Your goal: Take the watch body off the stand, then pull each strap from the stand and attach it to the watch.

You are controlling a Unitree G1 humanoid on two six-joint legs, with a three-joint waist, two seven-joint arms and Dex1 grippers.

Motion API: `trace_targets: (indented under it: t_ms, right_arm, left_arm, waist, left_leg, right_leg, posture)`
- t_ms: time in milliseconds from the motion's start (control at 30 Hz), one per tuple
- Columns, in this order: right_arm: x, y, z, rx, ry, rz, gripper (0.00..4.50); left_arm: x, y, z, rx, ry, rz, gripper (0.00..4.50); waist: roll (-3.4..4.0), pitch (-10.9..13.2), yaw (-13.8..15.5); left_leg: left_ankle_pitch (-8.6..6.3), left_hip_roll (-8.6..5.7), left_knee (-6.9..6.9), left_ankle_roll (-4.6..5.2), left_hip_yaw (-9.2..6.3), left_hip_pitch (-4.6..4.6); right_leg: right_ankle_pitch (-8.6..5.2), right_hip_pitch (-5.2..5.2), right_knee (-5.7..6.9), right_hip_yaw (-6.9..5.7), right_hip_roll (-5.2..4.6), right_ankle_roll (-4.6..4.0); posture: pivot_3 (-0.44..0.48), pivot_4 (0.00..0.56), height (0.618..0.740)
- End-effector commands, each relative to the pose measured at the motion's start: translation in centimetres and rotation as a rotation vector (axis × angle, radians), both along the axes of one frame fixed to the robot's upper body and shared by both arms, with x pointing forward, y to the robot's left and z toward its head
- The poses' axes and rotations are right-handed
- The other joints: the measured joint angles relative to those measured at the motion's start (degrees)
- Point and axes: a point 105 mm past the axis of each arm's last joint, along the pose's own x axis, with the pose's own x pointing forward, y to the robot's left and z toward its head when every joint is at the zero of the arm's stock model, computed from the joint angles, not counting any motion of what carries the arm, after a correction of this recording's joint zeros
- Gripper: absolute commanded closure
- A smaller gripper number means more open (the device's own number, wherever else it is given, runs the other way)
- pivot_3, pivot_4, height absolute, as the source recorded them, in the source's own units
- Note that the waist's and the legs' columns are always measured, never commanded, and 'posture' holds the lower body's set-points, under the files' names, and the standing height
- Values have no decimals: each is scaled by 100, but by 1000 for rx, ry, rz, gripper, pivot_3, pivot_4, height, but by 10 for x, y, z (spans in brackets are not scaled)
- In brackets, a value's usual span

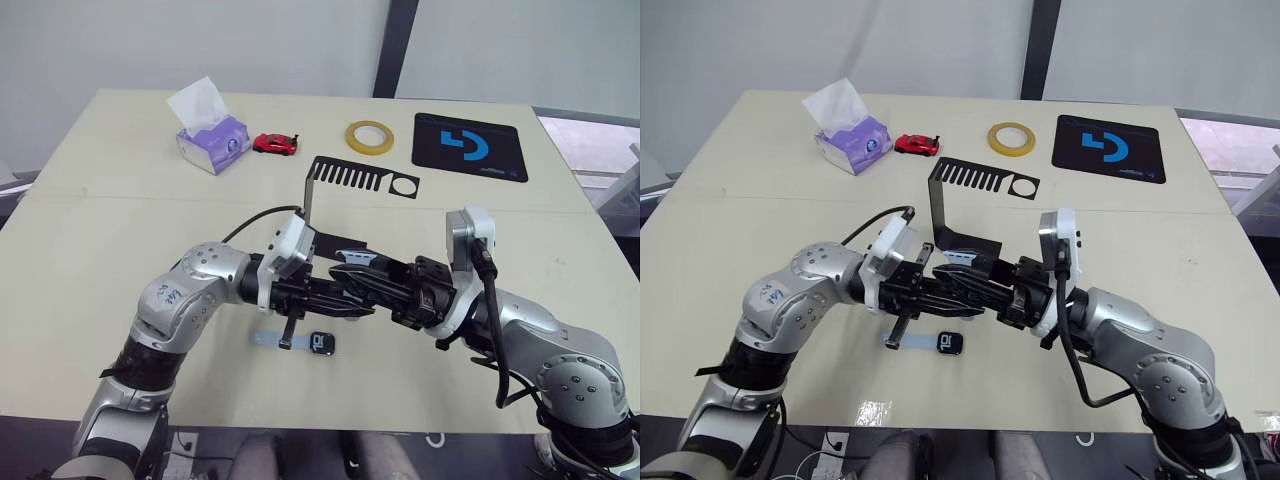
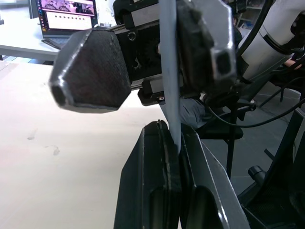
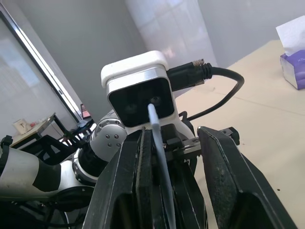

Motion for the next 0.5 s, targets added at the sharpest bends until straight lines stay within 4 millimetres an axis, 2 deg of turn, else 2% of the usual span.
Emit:
trace_targets:
  t_ms: [33, 500]
  right_arm:
    - [-7, 0, 10, 28, -53, 8, 2778]
    - [-8, 0, 8, 16, -62, 7, 2778]
  left_arm:
    - [-5, 2, 9, -23, -38, -13, 4500]
    - [-3, 1, 11, -32, -35, -4, 4500]
  waist:
    - [0, 0, 3]
    - [0, 0, 2]
  left_leg:
    - [0, 0, 0, 0, 0, 0]
    - [0, 0, 0, 0, 0, 0]
  right_leg:
    - [0, 0, 0, 0, 0, 0]
    - [0, 0, 0, 0, 0, 0]
  posture:
    - [0, 150, 738]
    - [0, 150, 738]
